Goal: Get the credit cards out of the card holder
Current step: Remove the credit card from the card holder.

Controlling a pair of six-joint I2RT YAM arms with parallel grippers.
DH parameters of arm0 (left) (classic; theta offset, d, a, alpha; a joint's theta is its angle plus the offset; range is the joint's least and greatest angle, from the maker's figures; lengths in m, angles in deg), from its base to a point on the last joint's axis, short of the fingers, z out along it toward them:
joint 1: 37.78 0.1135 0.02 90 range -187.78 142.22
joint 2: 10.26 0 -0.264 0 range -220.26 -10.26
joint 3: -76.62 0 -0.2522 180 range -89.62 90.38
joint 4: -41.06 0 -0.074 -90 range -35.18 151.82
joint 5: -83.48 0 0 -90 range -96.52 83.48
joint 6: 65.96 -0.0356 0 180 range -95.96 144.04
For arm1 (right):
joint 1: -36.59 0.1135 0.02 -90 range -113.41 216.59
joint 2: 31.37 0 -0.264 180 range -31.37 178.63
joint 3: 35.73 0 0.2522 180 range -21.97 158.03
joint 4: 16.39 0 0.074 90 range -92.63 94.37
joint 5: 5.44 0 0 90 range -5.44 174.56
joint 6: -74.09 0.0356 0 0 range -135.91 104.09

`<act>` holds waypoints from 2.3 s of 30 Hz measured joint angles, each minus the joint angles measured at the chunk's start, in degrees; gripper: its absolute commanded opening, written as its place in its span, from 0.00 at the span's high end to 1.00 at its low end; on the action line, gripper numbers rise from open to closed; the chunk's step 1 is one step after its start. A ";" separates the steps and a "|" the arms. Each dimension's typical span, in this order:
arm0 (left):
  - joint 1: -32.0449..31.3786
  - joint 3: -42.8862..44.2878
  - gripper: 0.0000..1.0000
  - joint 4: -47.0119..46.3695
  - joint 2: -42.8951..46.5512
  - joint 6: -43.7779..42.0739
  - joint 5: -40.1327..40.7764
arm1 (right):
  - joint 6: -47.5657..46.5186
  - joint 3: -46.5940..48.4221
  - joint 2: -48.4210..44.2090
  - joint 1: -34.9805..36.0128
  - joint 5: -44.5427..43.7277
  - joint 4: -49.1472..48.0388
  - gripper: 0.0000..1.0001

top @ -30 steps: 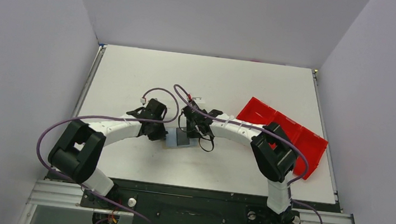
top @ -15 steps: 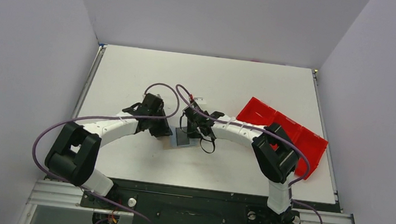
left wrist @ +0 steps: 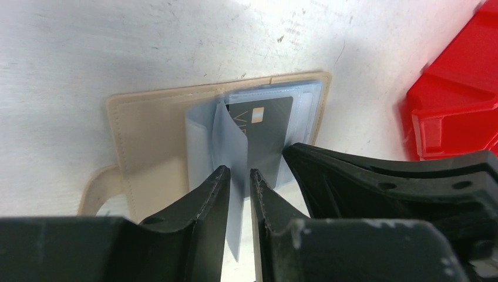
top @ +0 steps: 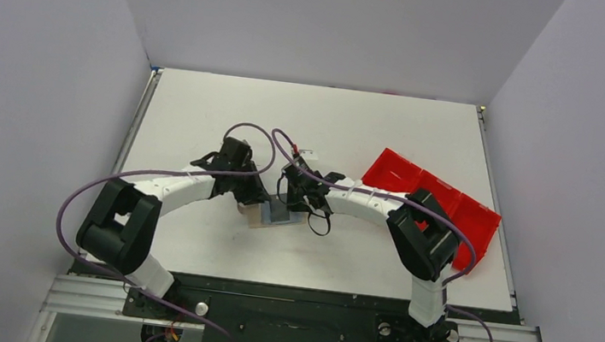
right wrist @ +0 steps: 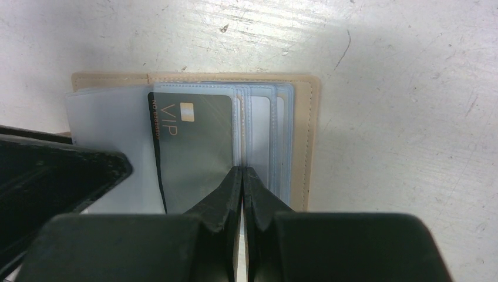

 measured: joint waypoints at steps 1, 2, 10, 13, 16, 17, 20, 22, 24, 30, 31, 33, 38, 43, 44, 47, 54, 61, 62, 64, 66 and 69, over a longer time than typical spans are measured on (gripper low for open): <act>0.00 0.63 0.83 1.29 0.63 -0.07 1.09 | 0.04 0.00 0.00 0.00 0.00 -0.02 1.00; 0.00 1.22 0.83 2.56 1.36 -0.20 2.21 | 0.09 -0.02 0.00 0.00 0.00 -0.02 1.00; -0.15 5.51 0.82 8.13 9.57 -1.49 7.78 | 0.20 -0.13 -0.02 0.00 0.02 -0.17 1.00; -0.87 5.64 0.82 7.28 8.13 -1.14 6.71 | 0.33 -0.52 -0.17 -0.02 0.07 -0.66 1.00; -1.40 5.14 0.83 5.35 4.35 -0.15 5.18 | 0.37 -0.81 -0.26 -0.24 0.52 -1.03 1.00; -1.40 4.70 0.83 4.57 3.41 0.11 4.70 | 0.46 -0.94 -0.33 -0.35 0.74 -1.22 1.00; -0.92 2.05 0.83 0.96 0.00 1.14 2.80 | 0.59 -1.33 -0.46 -0.57 1.14 -1.79 1.00; -0.33 0.35 0.83 -0.98 -1.92 1.77 1.66 | 0.66 -1.62 -0.57 -0.70 1.44 -2.19 1.00; 0.24 -1.05 0.83 -2.89 -3.52 2.10 0.94 | 0.74 -1.73 -0.63 -0.74 1.55 -2.34 1.00; 2.43 -2.97 0.83 -8.63 -5.05 3.06 -2.67 | 0.81 -2.05 -0.76 -1.03 1.97 -2.82 1.00; 2.75 -3.17 0.83 -9.46 -5.22 3.10 -3.06 | 0.81 -2.08 -0.76 -1.03 2.03 -2.86 1.00; 3.23 -3.50 0.83 -11.06 -5.57 3.10 -3.67 | 0.79 -2.08 -0.76 -1.03 2.05 -2.89 1.00; 3.89 -3.98 0.83 -14.60 -6.78 3.10 -4.92 | 0.76 -2.08 -0.76 -1.07 2.14 -2.89 1.00; 4.26 -4.24 0.83 -16.35 -7.52 3.13 -6.16 | 0.74 -2.08 -0.76 -1.09 2.16 -2.86 1.00; 4.31 -4.39 0.83 -16.68 -7.54 3.13 -6.32 | 0.74 -2.08 -0.76 -1.09 2.16 -2.86 1.00; 4.59 -5.46 0.87 -18.69 -7.56 3.37 -7.04 | 0.74 -2.08 -0.74 -1.11 2.19 -2.86 1.00; 5.29 -8.11 0.92 -23.58 -7.54 4.68 -8.35 | 0.68 -2.08 -0.74 -1.14 2.16 -2.86 1.00; 5.64 -10.34 0.96 -27.89 -7.50 5.79 -9.20 | 0.52 -2.01 -0.68 -1.14 2.16 -2.84 1.00; 5.70 -10.67 0.96 -28.59 -7.50 6.03 -9.40 | 0.52 -2.01 -0.68 -1.14 2.16 -2.84 1.00; 5.77 -11.28 0.97 -29.75 -7.50 6.38 -9.62 | 0.52 -2.01 -0.66 -1.14 2.16 -2.84 1.00; 5.86 -11.82 0.97 -30.86 -7.50 6.75 -9.86 | 0.50 -1.97 -0.63 -1.14 2.16 -2.82 1.00; 5.90 -12.81 0.98 -32.85 -7.50 7.48 -10.01 | 0.50 -1.95 -0.61 -1.25 2.14 -2.80 1.00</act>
